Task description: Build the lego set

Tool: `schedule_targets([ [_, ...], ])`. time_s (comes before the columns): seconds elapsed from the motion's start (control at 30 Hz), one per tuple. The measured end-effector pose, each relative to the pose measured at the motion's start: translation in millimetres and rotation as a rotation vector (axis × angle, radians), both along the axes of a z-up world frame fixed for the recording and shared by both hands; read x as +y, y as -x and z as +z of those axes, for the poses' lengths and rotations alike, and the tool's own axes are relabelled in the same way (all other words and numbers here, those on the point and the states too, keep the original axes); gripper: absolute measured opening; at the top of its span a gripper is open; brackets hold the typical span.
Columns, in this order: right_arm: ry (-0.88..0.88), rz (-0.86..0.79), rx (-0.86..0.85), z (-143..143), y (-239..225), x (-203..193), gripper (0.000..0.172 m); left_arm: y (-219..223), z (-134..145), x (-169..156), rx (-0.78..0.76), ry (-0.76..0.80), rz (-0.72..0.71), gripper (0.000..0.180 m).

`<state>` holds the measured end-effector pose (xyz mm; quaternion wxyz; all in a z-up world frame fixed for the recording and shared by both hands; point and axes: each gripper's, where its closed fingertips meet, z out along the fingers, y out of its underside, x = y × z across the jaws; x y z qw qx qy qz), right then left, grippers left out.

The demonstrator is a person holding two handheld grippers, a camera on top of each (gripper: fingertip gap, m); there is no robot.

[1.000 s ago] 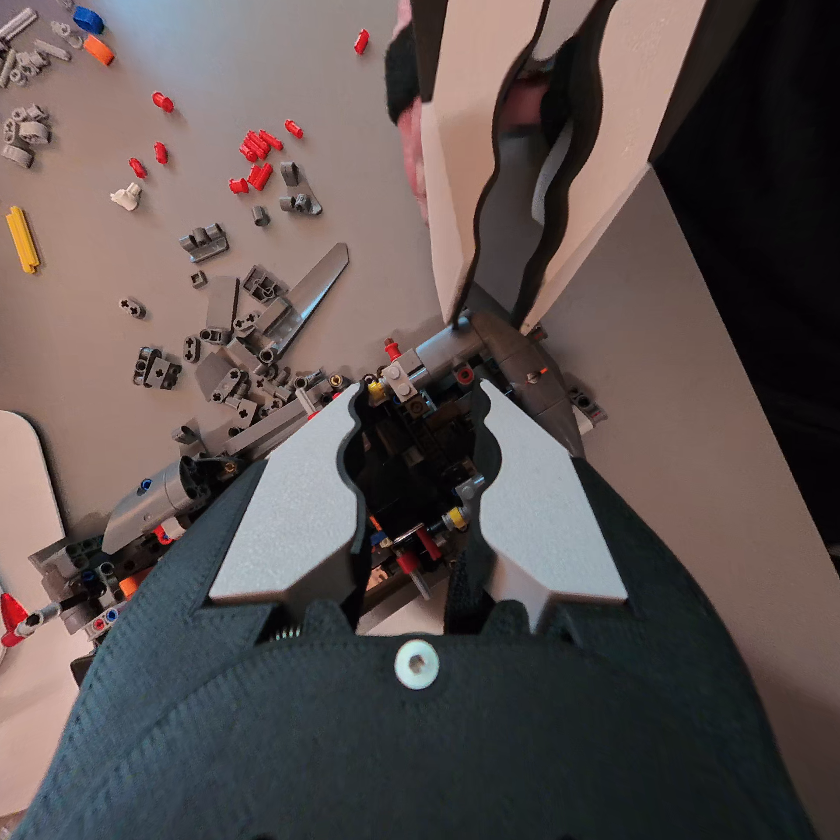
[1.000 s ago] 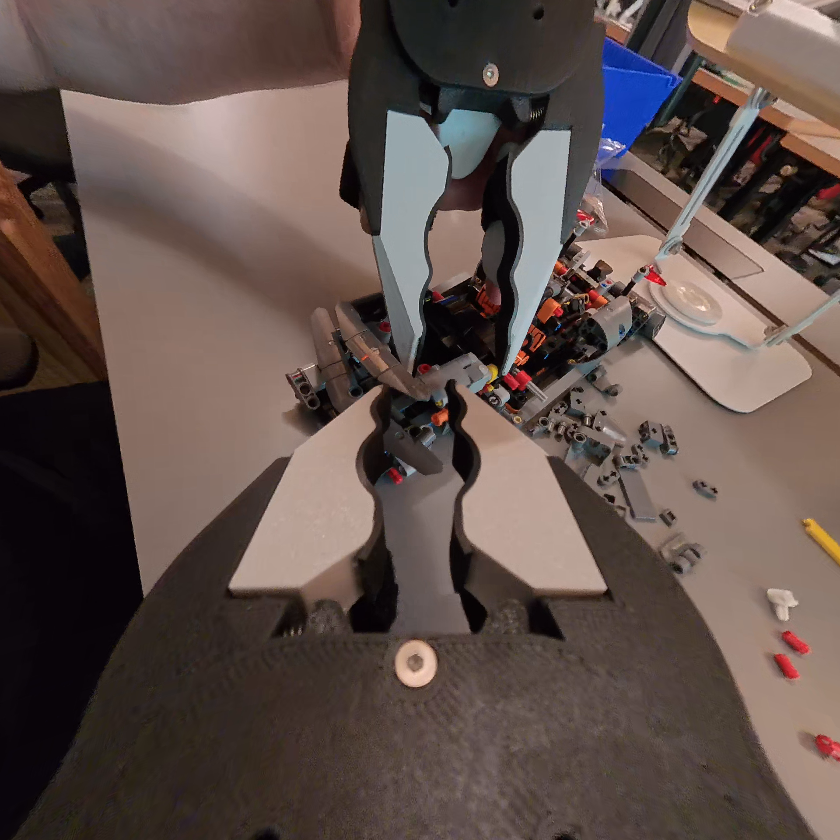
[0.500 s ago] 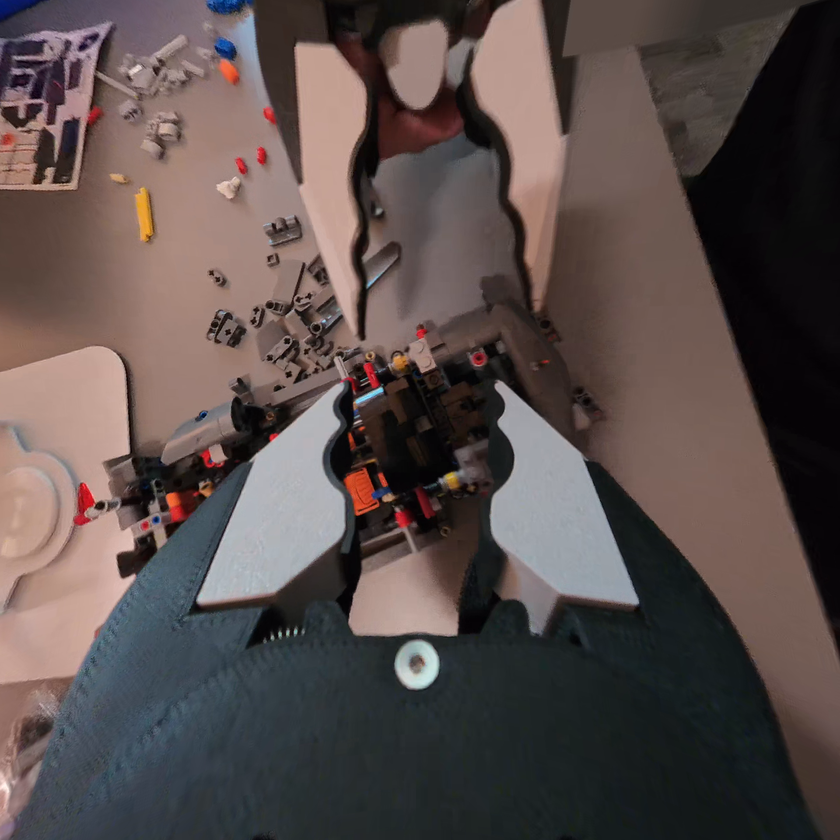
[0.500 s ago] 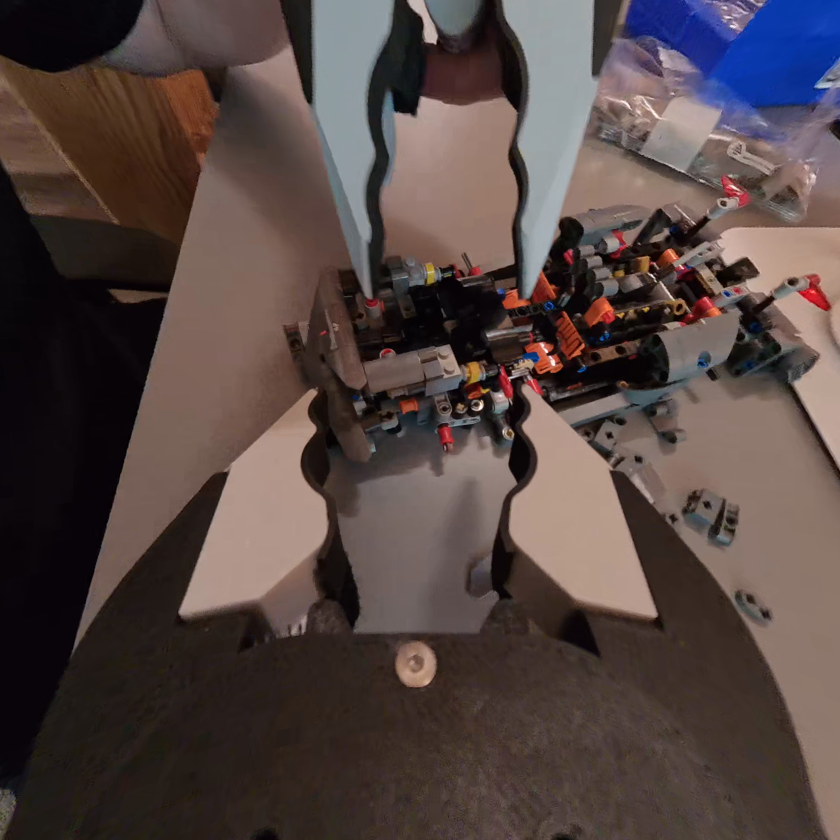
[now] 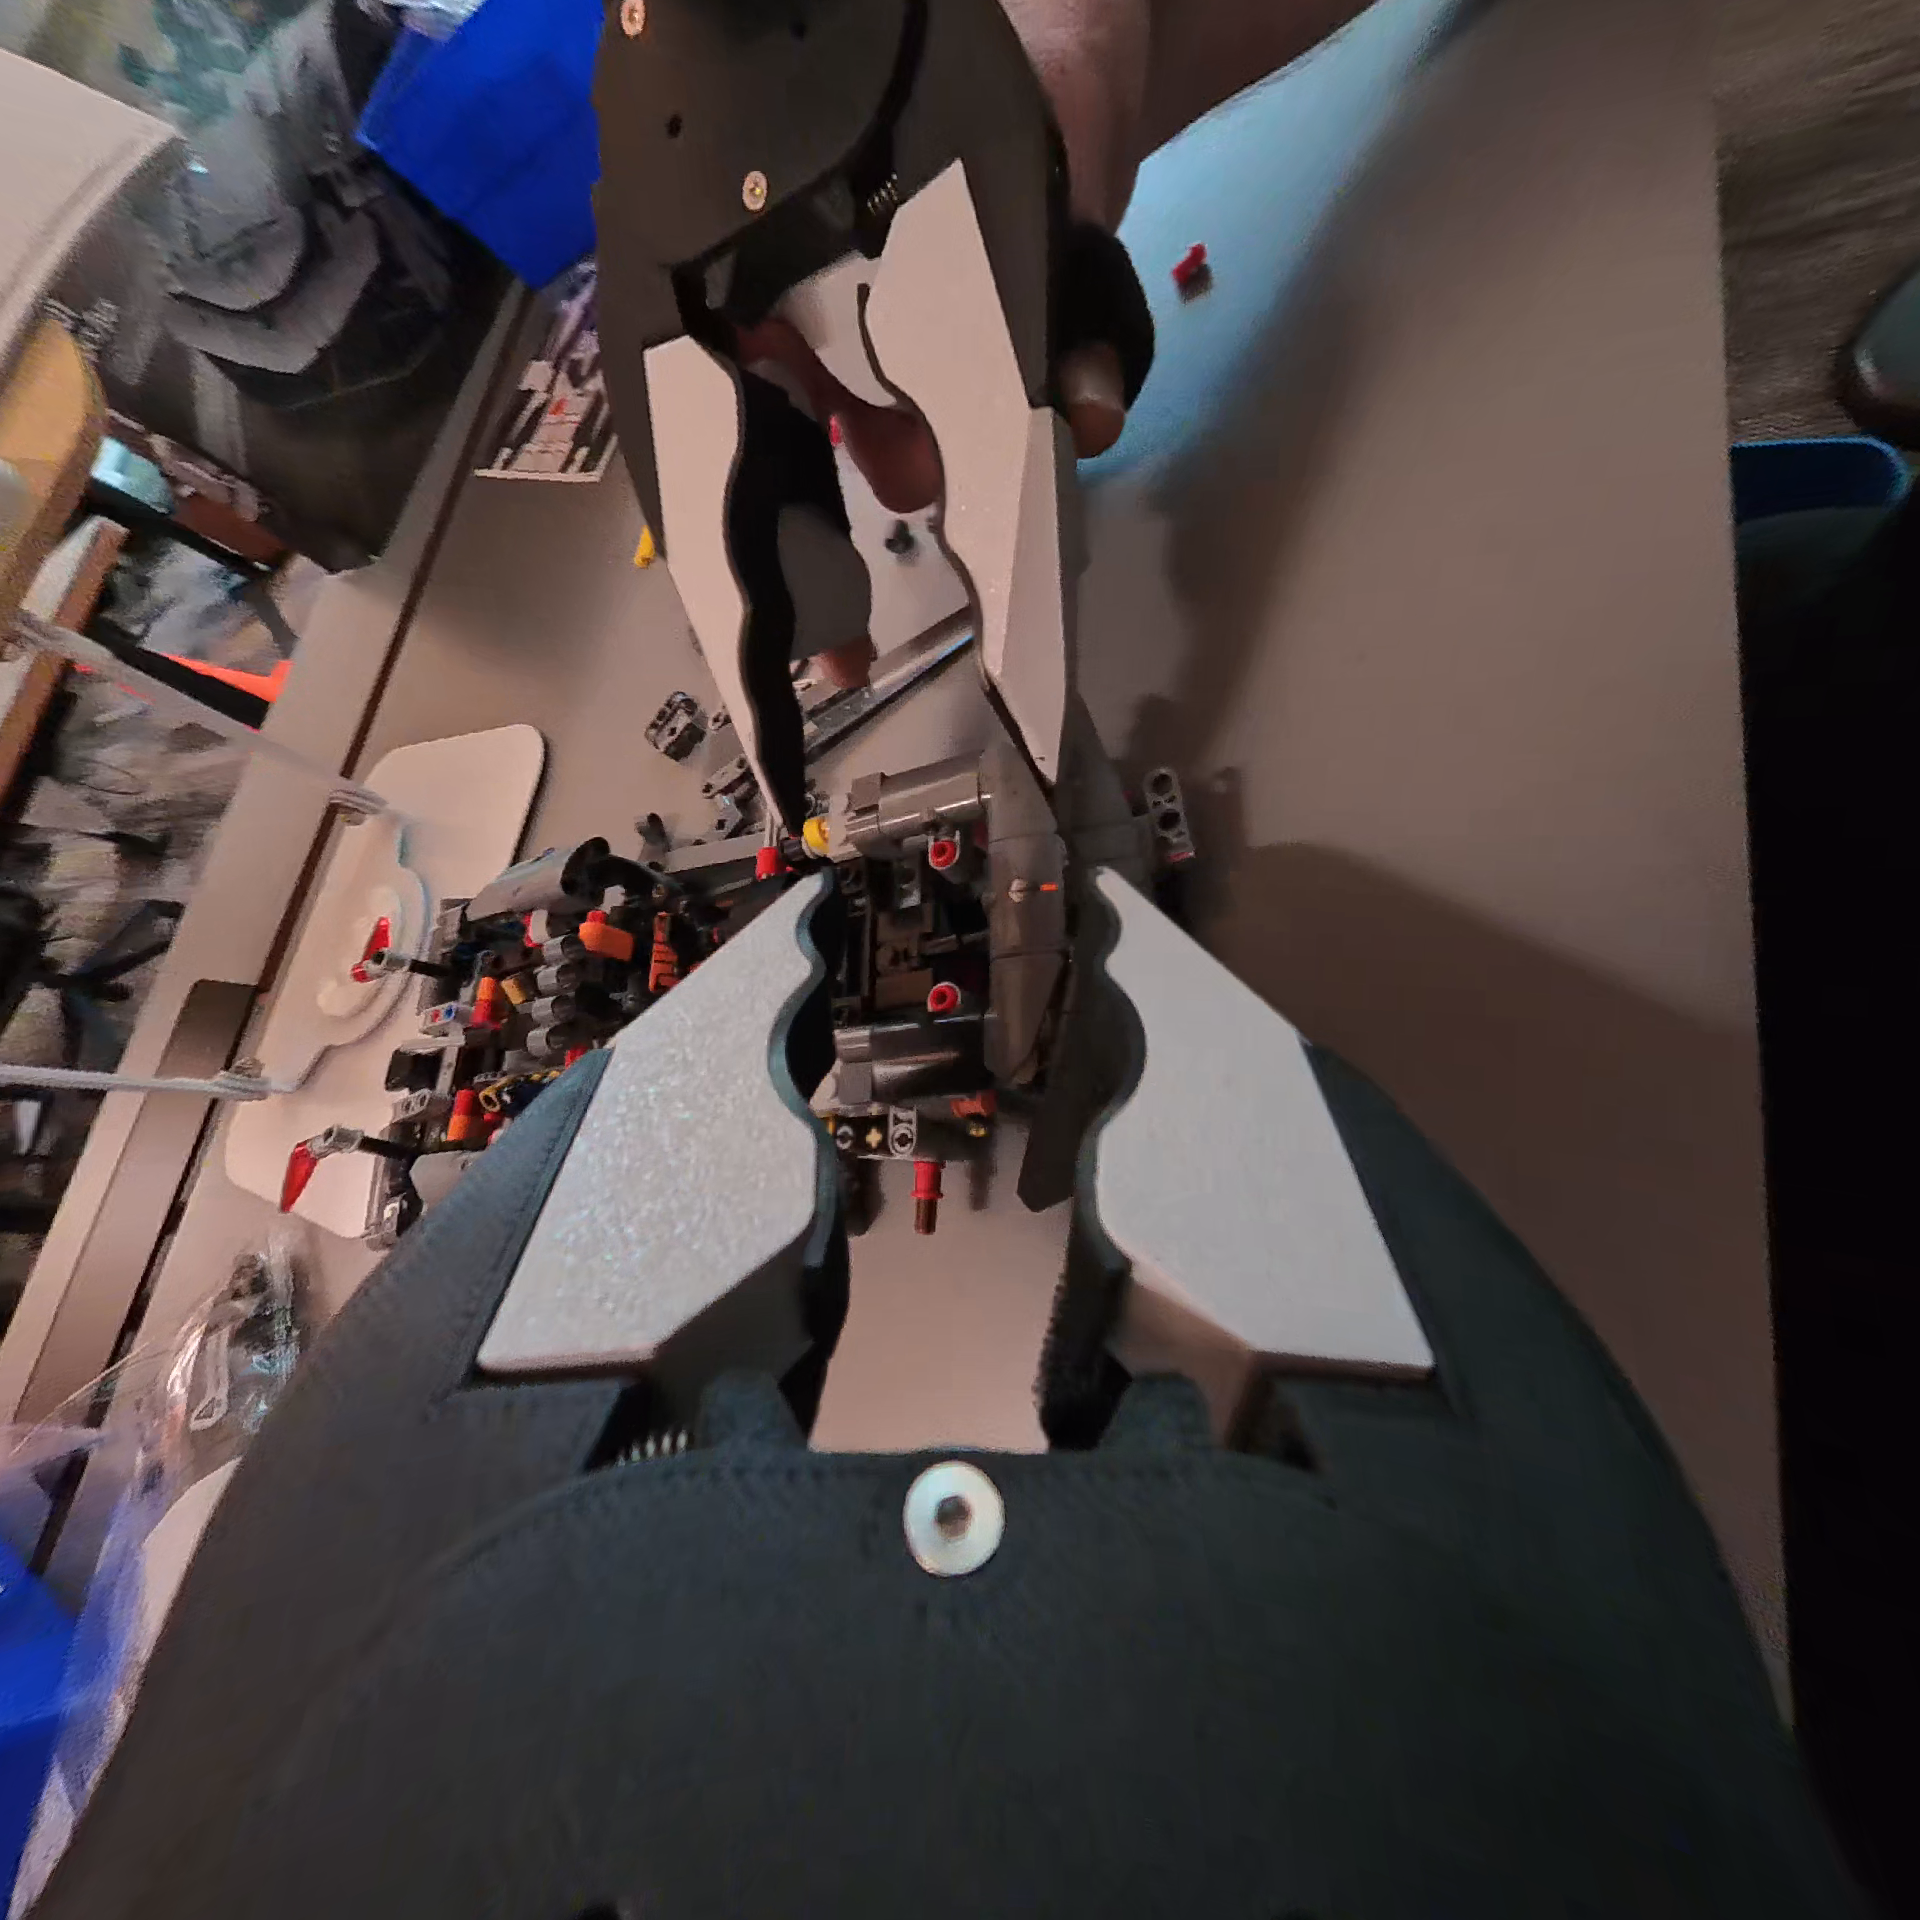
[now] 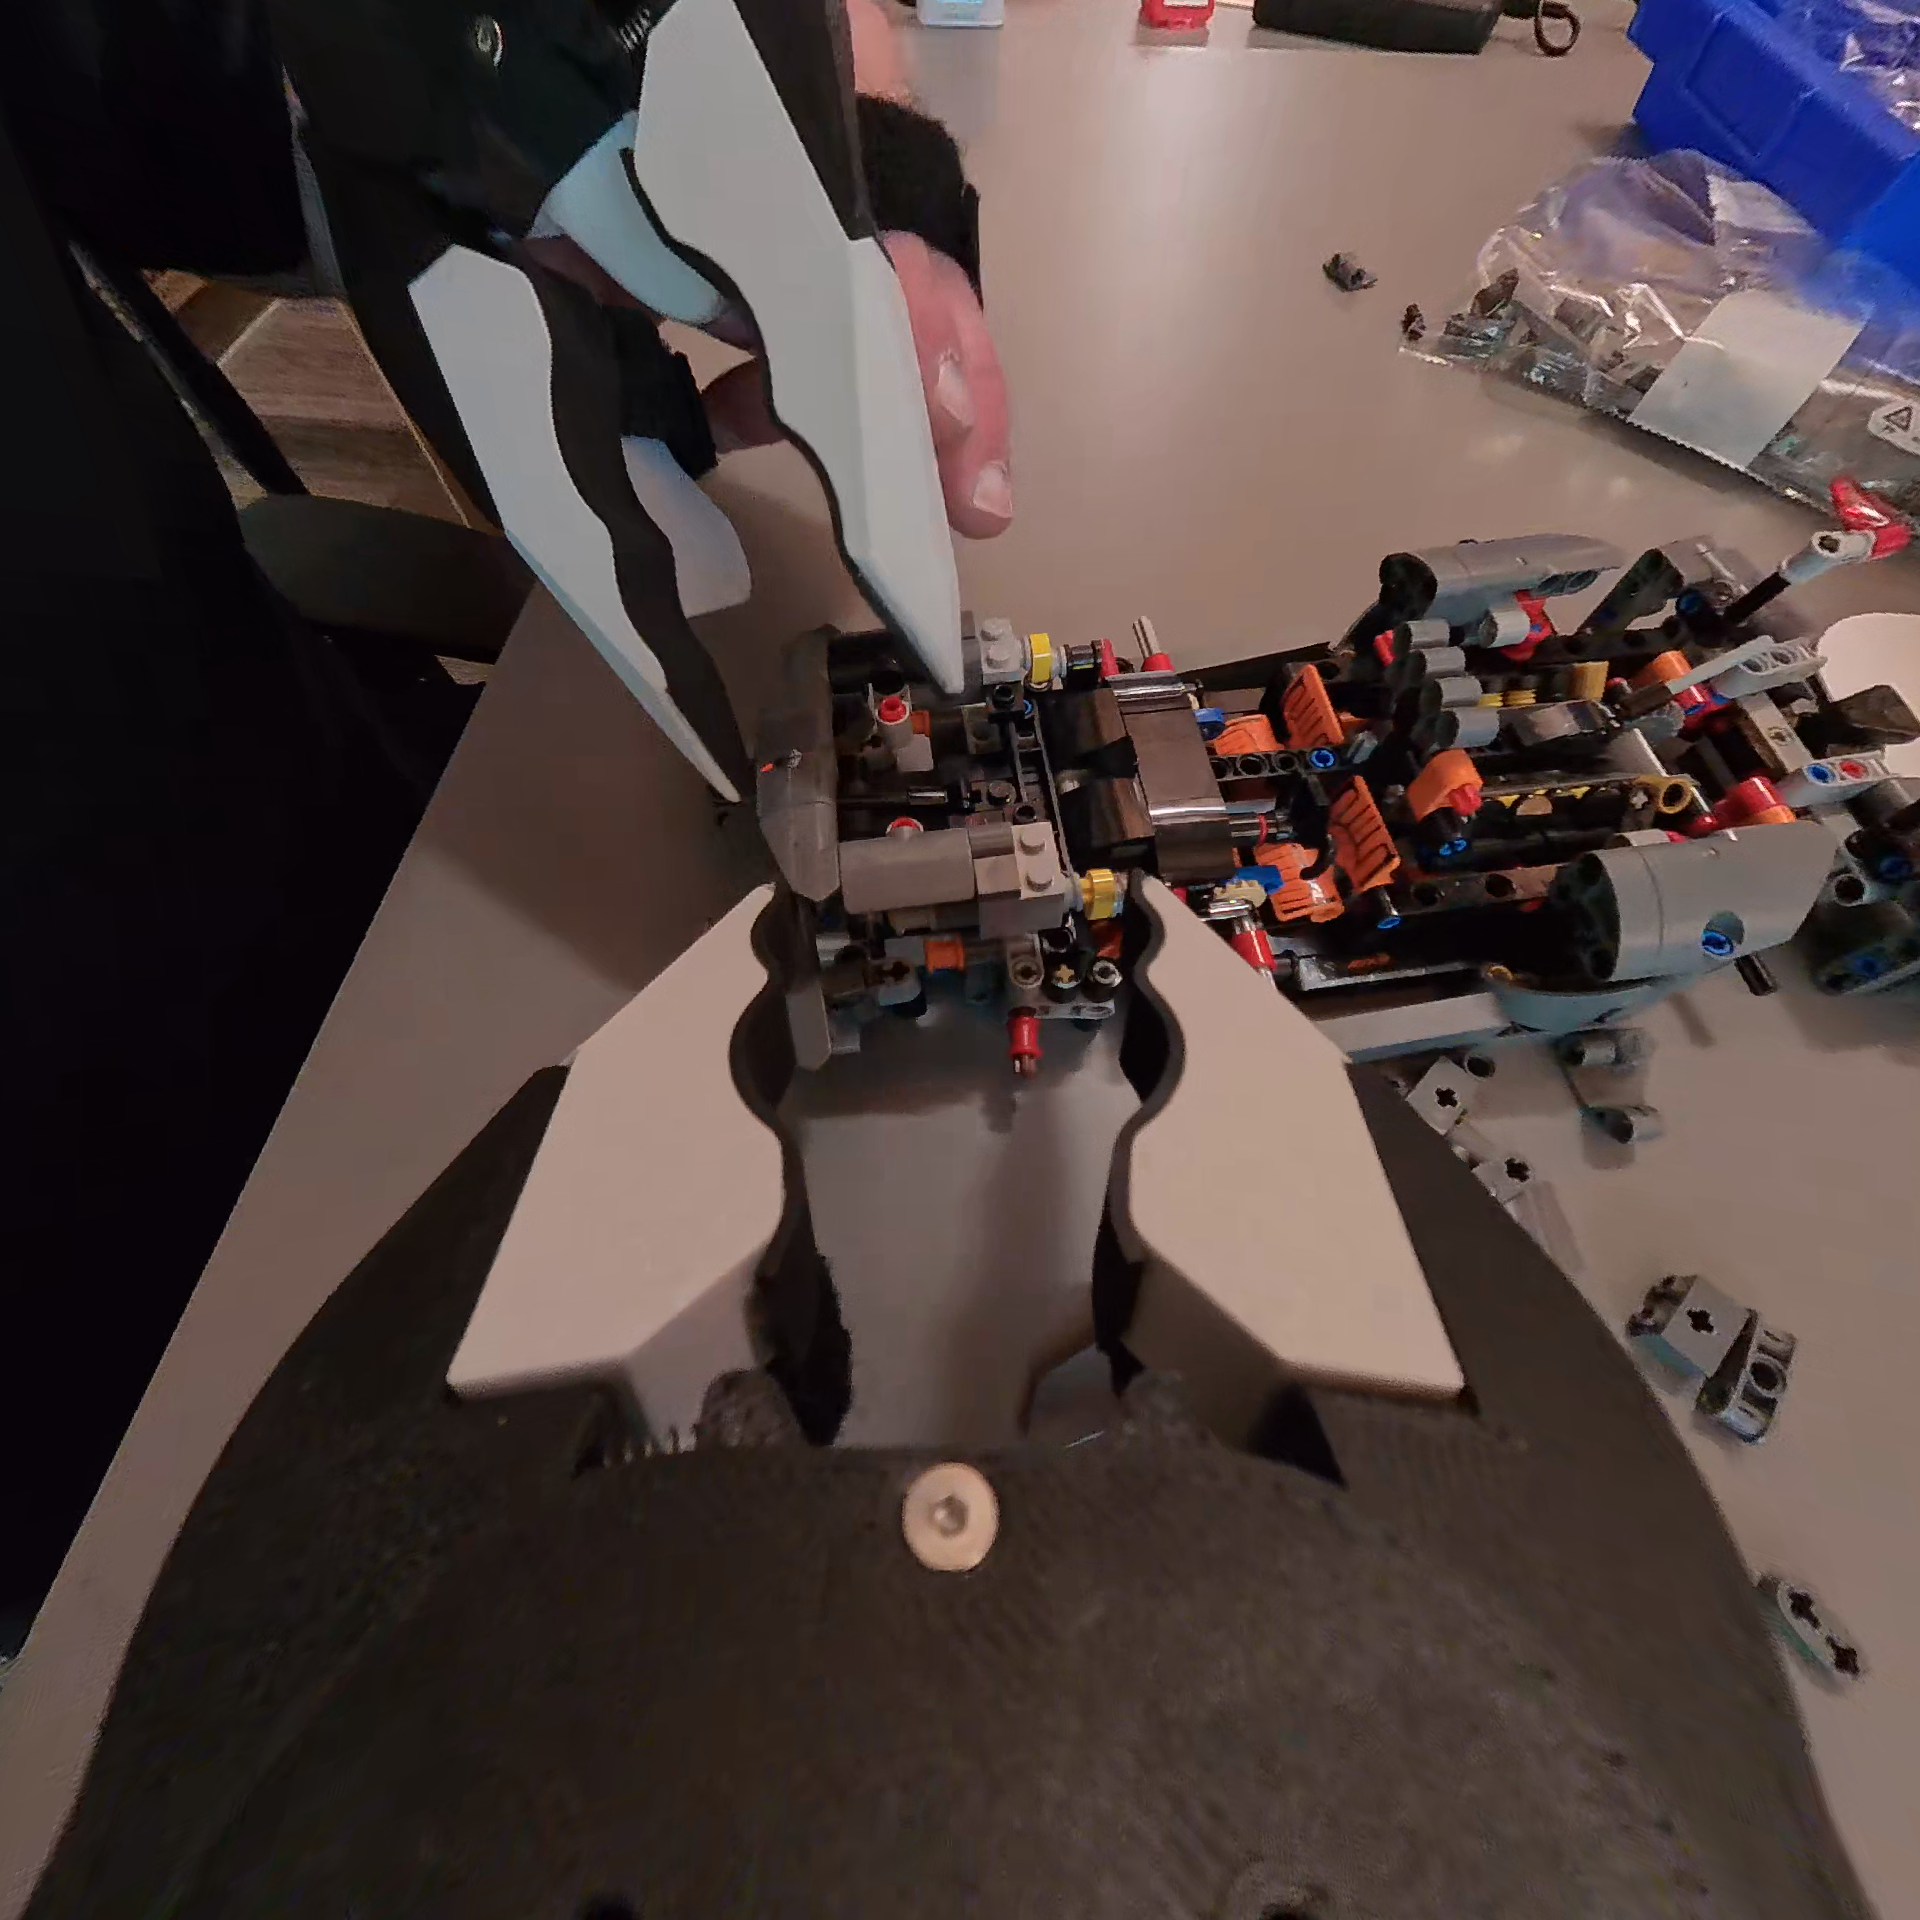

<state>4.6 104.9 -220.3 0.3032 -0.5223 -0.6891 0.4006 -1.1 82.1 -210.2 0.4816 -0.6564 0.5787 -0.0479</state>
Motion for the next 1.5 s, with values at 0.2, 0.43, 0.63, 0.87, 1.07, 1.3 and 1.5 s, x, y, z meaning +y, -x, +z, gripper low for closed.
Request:
schedule_targets([
  [0.2,0.004,0.022,0.006,0,0,-1,0.057,0,-6,2,-0.006,-0.035,0.018,0.035],
  [0.43,0.021,0.024,0.018,1,1,0,0.056,-5,-12,2,0.019,-0.070,0.002,0.022],
  [0.63,0.047,0.015,0.028,1,2,2,0.046,-7,-14,3,0.048,-0.118,-0.012,0.015],
  [0.87,0.039,0.010,0.019,0,1,5,0.048,-7,-17,5,0.119,-0.246,-0.005,0.012],
  [1.07,0.006,-0.013,0.020,4,-3,19,0.044,-7,-17,7,0.136,-0.299,0.015,0.012],
  [1.3,-0.041,0.031,-0.023,1,0,30,0.039,-8,-17,8,0.150,-0.328,0.022,0.011],
  [1.5,-0.098,0.047,-0.019,1,3,38,0.025,-7,-16,9,0.157,-0.350,0.029,0.011],
])
